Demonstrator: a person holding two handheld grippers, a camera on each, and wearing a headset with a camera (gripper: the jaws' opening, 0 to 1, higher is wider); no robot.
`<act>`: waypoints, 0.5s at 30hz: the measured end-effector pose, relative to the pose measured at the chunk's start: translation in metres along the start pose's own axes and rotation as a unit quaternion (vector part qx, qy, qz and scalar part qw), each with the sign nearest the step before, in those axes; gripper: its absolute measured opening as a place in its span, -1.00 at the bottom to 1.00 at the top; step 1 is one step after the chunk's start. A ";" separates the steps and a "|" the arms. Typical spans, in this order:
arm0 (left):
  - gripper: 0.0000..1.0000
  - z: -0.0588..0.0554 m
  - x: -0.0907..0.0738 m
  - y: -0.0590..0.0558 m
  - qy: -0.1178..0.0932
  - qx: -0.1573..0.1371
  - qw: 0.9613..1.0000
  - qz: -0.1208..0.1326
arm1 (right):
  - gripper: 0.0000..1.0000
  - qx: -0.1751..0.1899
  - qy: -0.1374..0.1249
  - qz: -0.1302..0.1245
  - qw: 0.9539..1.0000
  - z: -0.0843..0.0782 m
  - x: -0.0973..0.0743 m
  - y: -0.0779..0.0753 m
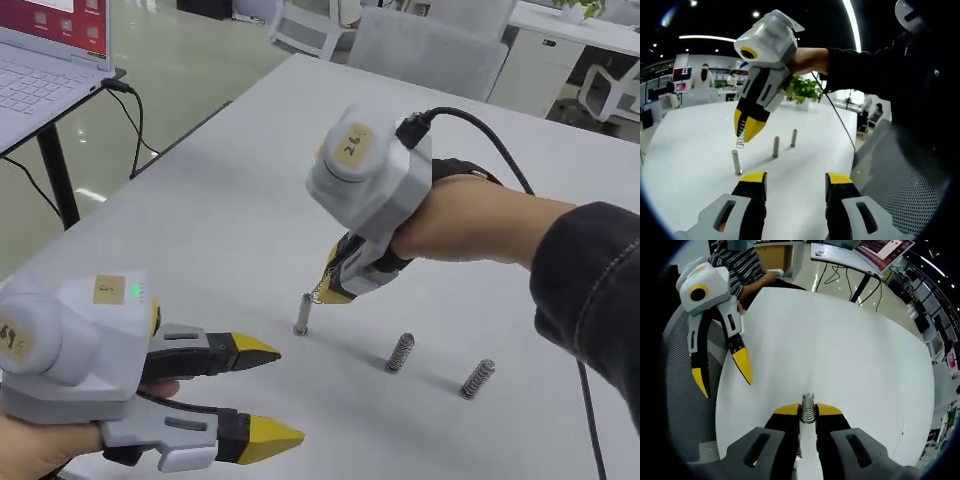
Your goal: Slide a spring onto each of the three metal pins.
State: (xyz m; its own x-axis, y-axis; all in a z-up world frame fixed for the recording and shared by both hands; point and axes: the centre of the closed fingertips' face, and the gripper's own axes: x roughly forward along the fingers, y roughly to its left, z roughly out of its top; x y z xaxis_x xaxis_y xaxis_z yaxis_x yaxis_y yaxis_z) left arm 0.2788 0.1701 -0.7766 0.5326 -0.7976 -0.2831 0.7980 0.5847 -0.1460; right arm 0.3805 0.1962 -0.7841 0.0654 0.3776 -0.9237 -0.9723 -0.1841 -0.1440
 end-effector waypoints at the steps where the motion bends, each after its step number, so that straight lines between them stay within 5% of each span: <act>1: -0.18 0.000 0.000 0.000 0.000 -0.001 1.000 0.000 | -0.83 0.000 0.000 0.001 1.000 0.001 0.000 0.000; 15: -0.19 -0.001 0.000 0.001 -0.001 -0.004 1.000 -0.003 | -0.83 0.000 0.010 0.012 1.000 0.004 0.012 -0.003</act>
State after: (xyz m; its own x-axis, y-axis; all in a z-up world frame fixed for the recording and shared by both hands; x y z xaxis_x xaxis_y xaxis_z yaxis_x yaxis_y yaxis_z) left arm 0.2791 0.1712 -0.7781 0.5280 -0.8014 -0.2810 0.7990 0.5809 -0.1556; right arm 0.3829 0.2054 -0.7935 0.0457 0.3549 -0.9338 -0.9737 -0.1931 -0.1210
